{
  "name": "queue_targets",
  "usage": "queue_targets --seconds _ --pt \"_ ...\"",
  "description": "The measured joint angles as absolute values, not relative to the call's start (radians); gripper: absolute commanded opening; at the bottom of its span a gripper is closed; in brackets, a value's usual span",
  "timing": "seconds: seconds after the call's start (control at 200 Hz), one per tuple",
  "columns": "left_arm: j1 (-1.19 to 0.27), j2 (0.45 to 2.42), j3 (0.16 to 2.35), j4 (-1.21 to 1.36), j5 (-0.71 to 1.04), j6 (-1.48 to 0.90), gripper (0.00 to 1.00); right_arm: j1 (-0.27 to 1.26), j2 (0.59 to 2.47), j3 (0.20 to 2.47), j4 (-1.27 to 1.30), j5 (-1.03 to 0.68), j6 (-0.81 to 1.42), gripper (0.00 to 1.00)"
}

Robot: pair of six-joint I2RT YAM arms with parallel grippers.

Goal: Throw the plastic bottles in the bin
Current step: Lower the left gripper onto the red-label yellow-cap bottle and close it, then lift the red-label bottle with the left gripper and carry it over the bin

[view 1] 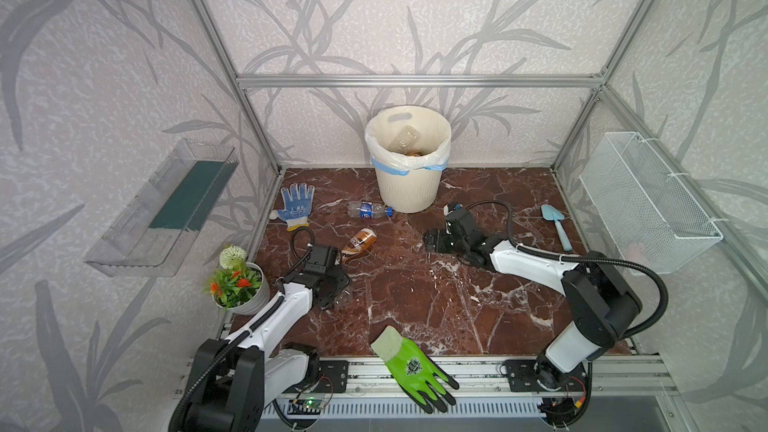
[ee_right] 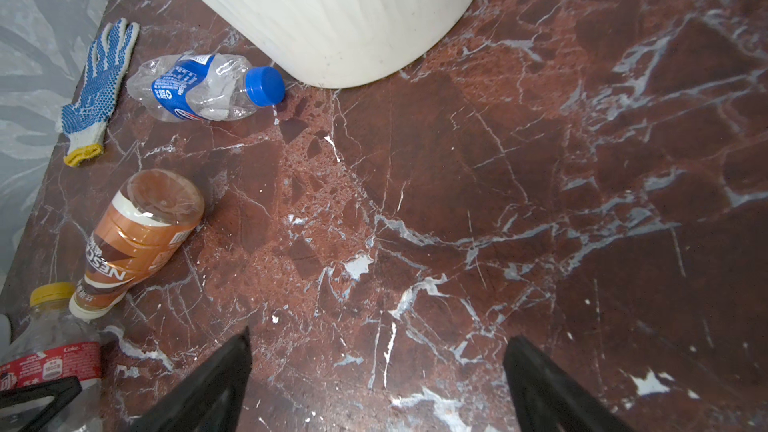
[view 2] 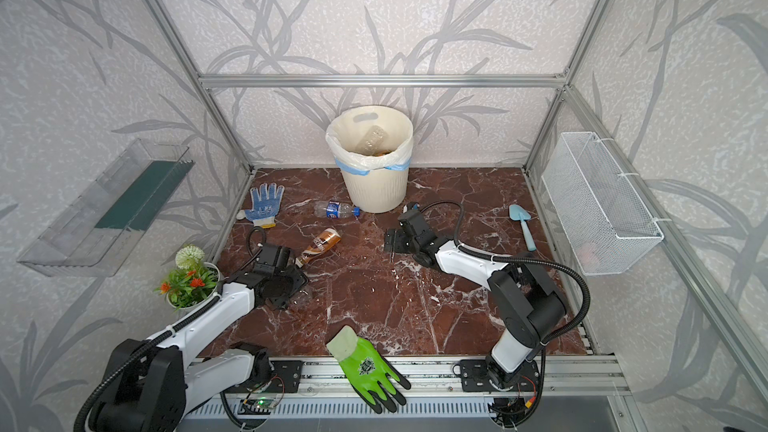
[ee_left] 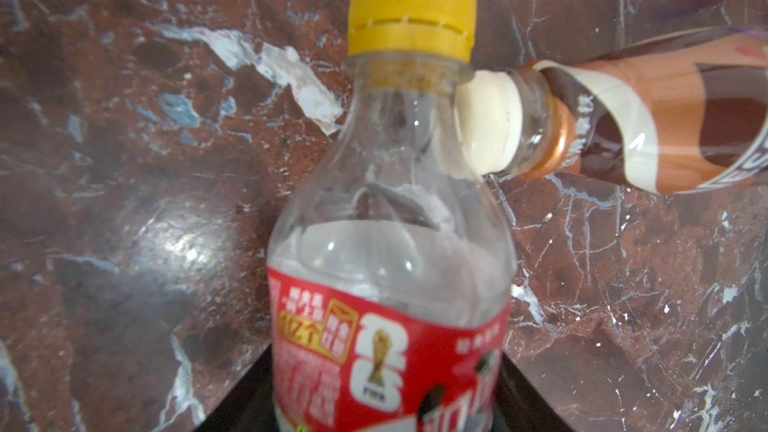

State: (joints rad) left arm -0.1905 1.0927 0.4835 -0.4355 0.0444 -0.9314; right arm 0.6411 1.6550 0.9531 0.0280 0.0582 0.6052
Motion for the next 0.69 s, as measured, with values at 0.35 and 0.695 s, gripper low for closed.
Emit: queue_targets --seconds 0.35,0.695 --pt "-0.191 0.741 0.474 -0.459 -0.057 -0.844 0.58 0.640 1.688 0.959 0.014 0.027 0.600 0.95" --pt "-0.191 0.574 0.677 -0.190 -0.099 -0.448 0.60 0.636 1.608 0.986 -0.076 0.071 0.530 0.96"
